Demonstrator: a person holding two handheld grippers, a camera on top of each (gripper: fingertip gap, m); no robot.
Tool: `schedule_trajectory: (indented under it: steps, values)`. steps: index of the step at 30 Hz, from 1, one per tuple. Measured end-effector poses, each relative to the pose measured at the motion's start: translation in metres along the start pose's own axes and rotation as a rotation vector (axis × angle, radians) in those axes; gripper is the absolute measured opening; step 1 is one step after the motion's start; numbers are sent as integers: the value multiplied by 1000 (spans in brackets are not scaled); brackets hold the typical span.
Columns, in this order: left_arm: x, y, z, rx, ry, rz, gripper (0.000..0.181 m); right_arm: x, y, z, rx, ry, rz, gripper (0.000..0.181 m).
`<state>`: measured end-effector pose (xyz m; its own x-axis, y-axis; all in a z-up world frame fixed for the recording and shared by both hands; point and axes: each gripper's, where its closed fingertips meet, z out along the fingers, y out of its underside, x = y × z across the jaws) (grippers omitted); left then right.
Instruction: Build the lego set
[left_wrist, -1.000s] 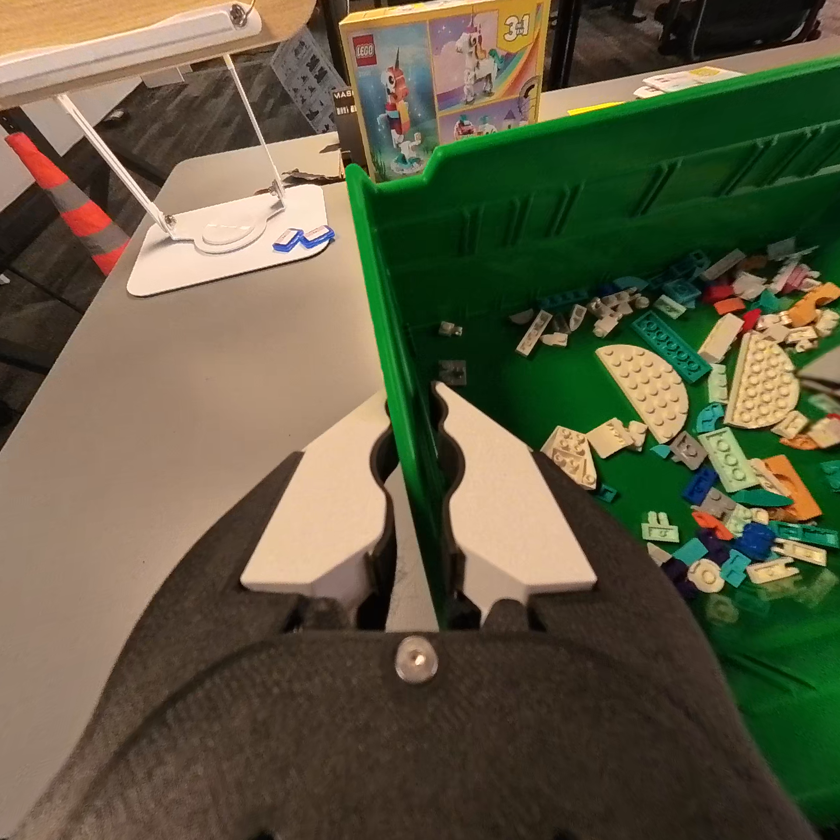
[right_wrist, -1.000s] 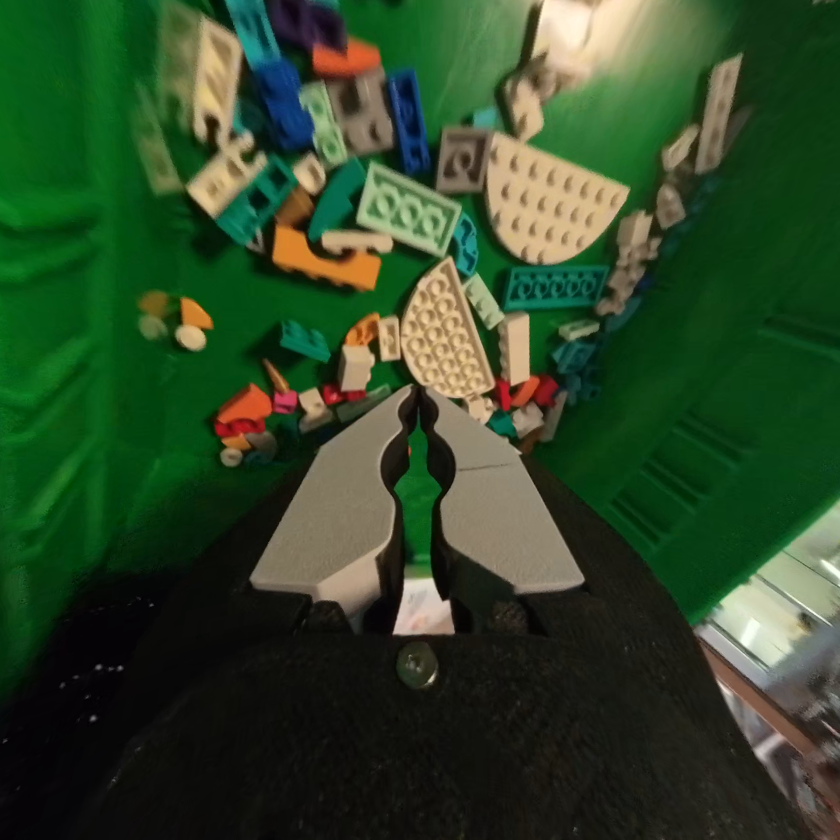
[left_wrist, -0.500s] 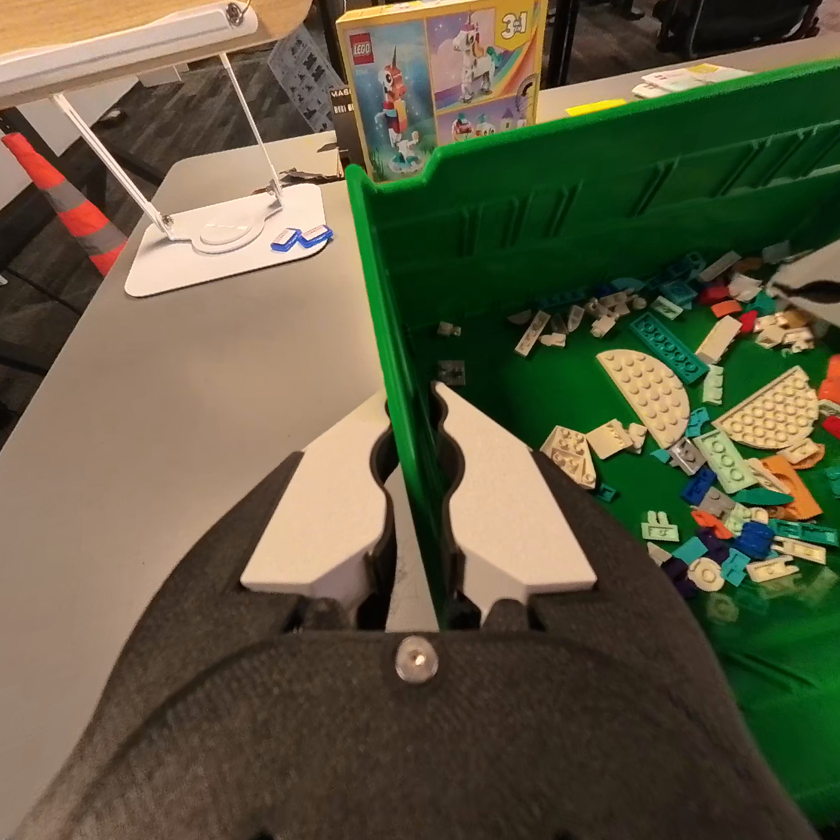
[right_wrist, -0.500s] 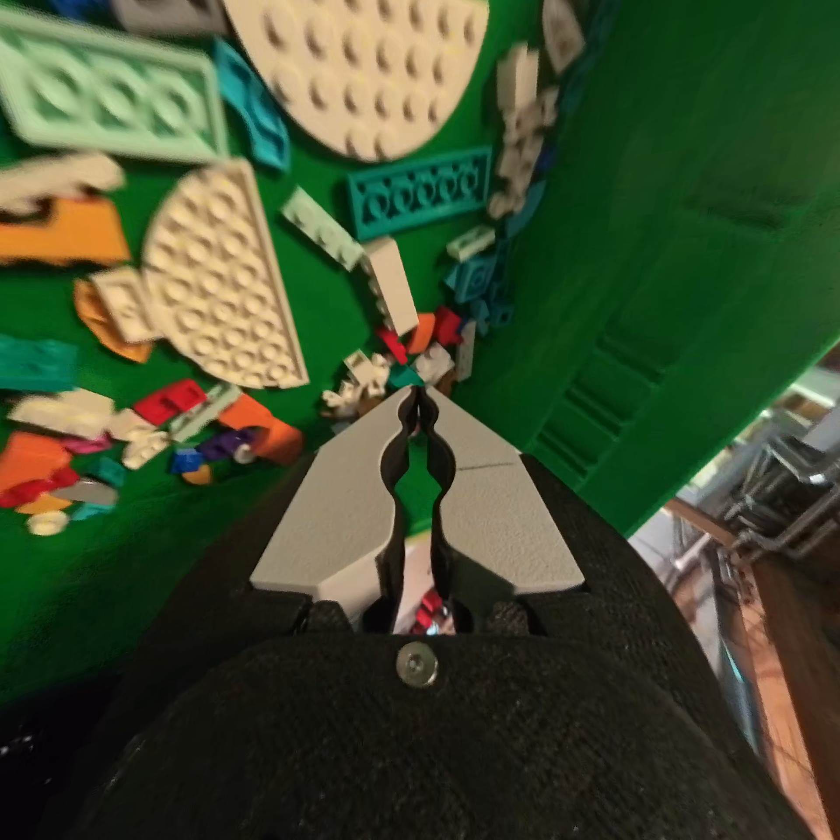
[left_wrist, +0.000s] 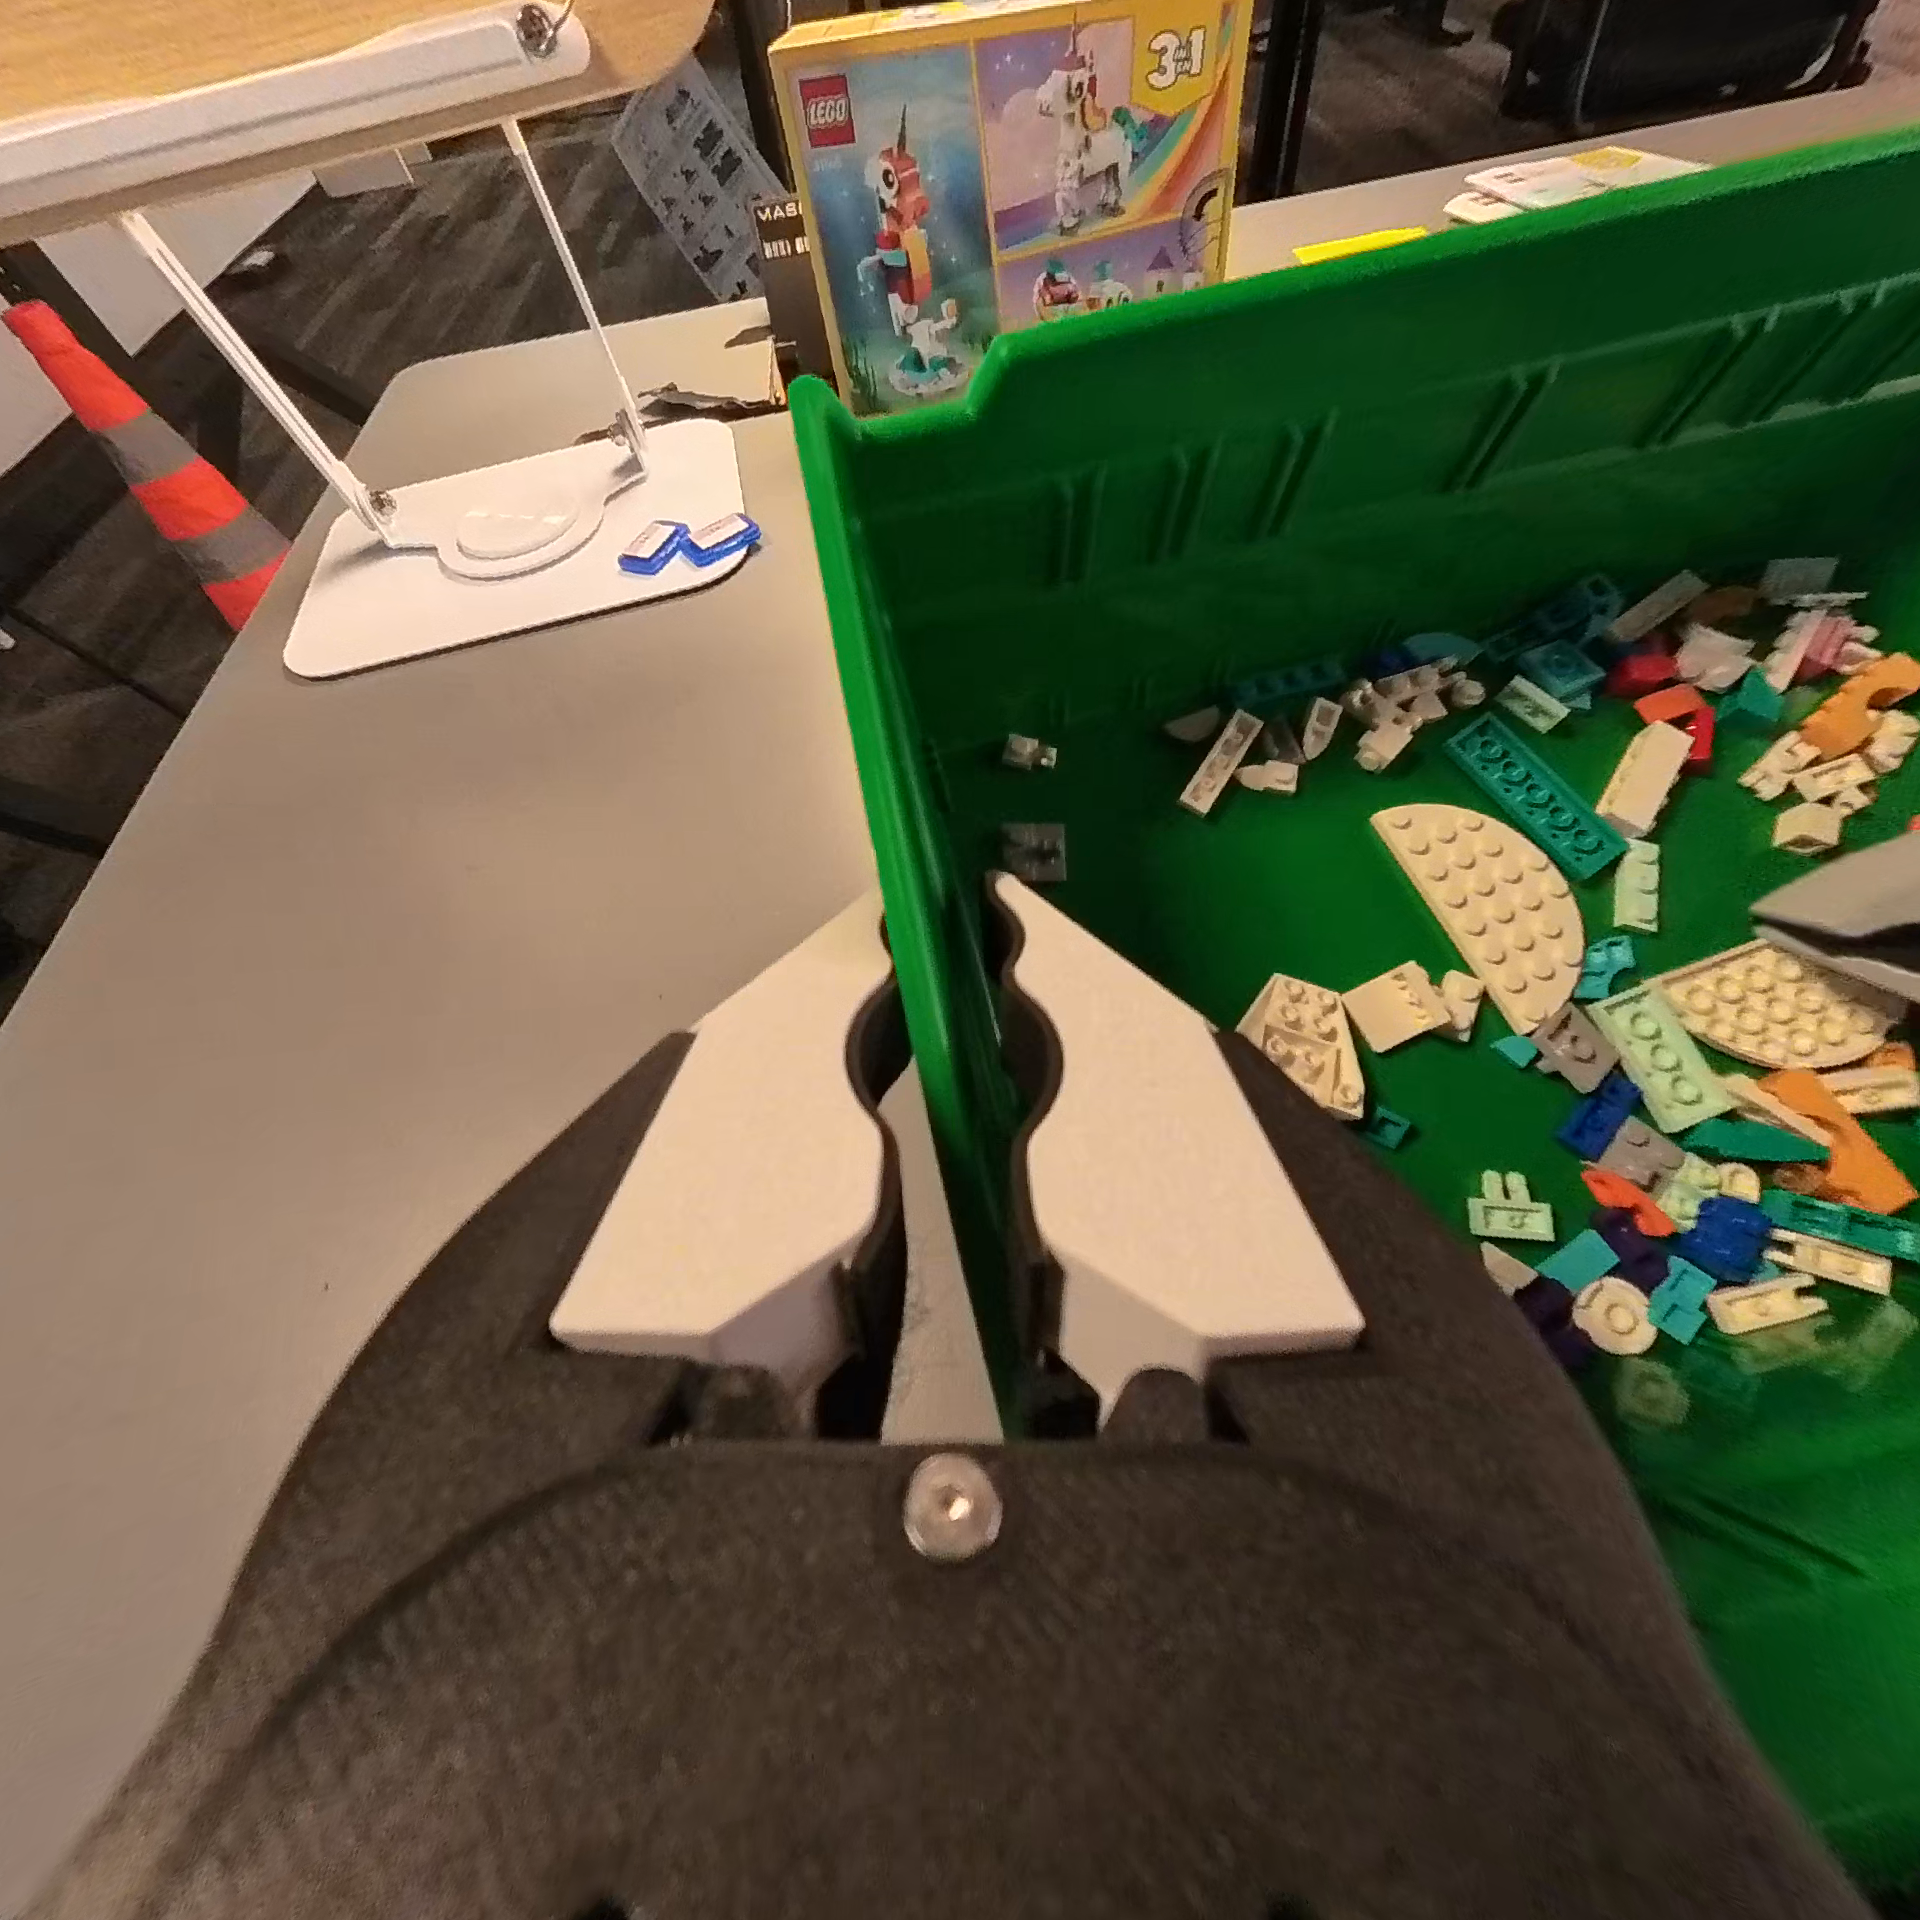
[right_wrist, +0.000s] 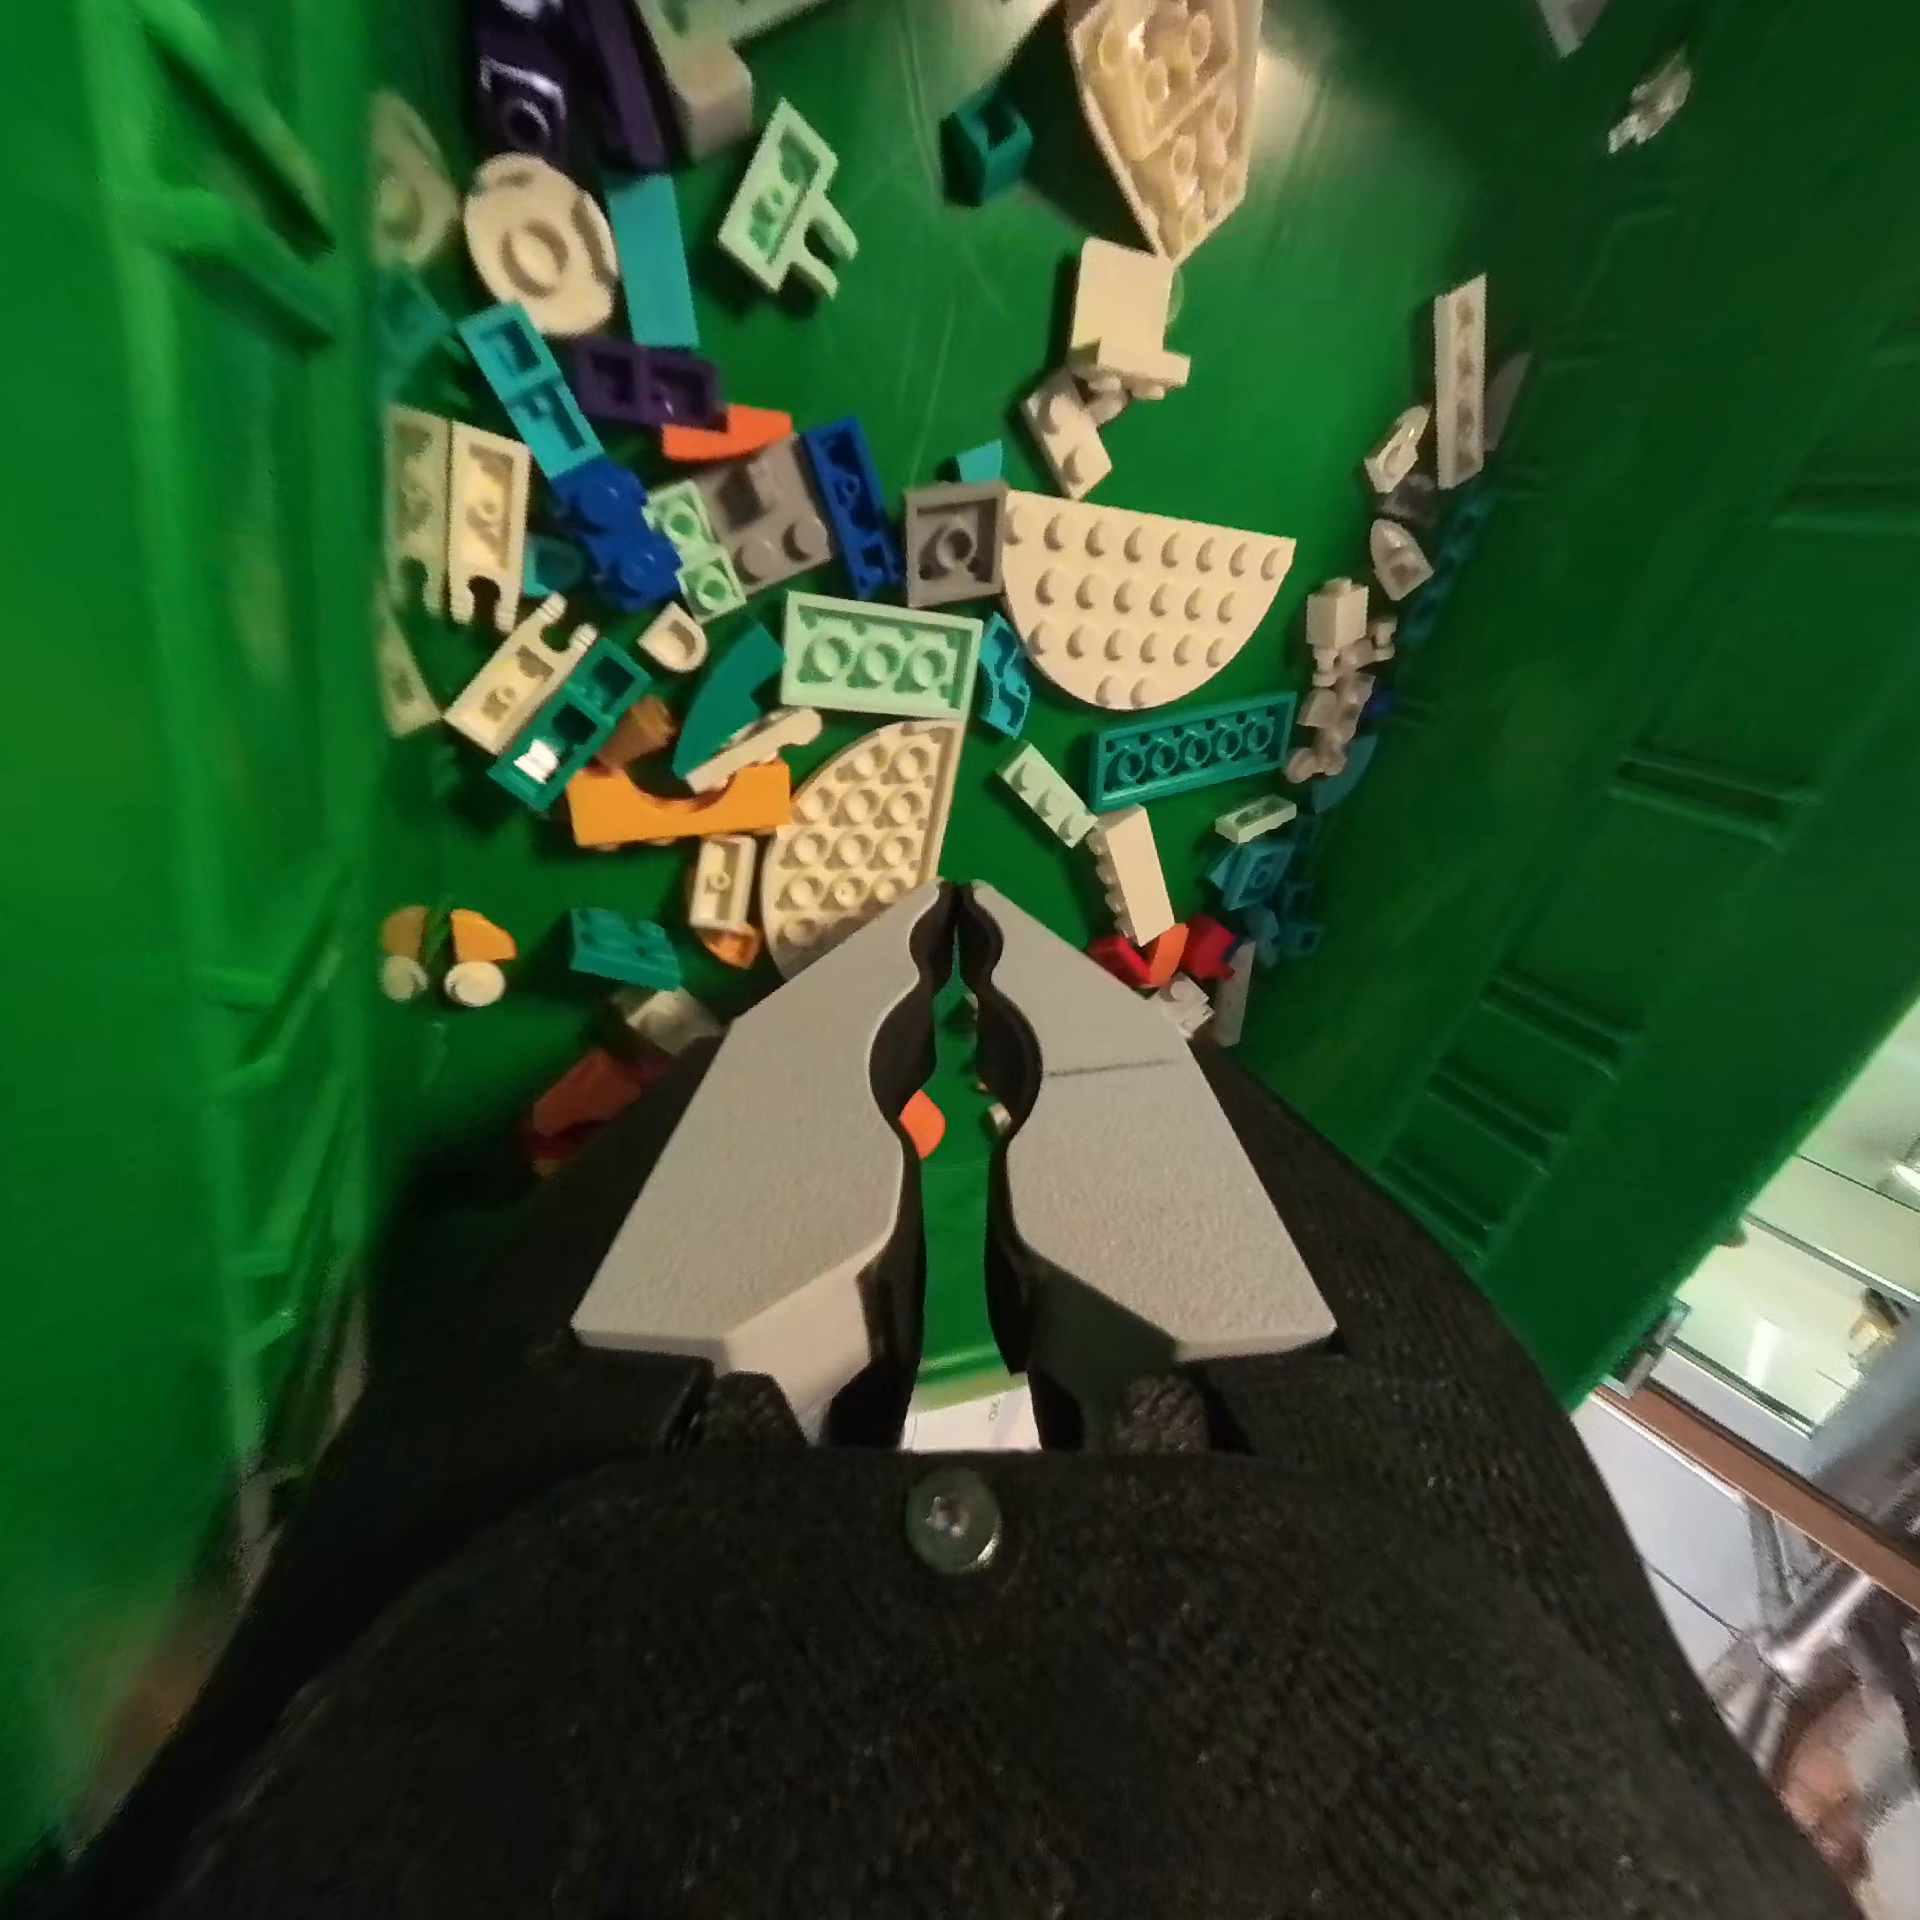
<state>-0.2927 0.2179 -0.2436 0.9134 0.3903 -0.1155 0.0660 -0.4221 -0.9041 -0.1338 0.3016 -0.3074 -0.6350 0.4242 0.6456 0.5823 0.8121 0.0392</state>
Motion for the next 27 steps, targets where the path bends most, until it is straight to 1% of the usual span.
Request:
schedule_trajectory:
  steps: [8,11,17,22,27]
  values:
    - [0,0,0,-1,1,1,9,-2,-8,-2,28,3,9,0]
    - [0,0,0,0,0,2,9,12,1,2,0,56,56,0]
    - [0,0,0,4,0,2,9,57,28,12,-94,235,222,0]
    - [1,-1,-1,11,5,6,9,72,35,20,-114,267,305,0]
    - [3,-1,-2,19,19,12,8,81,33,27,-98,285,341,0]
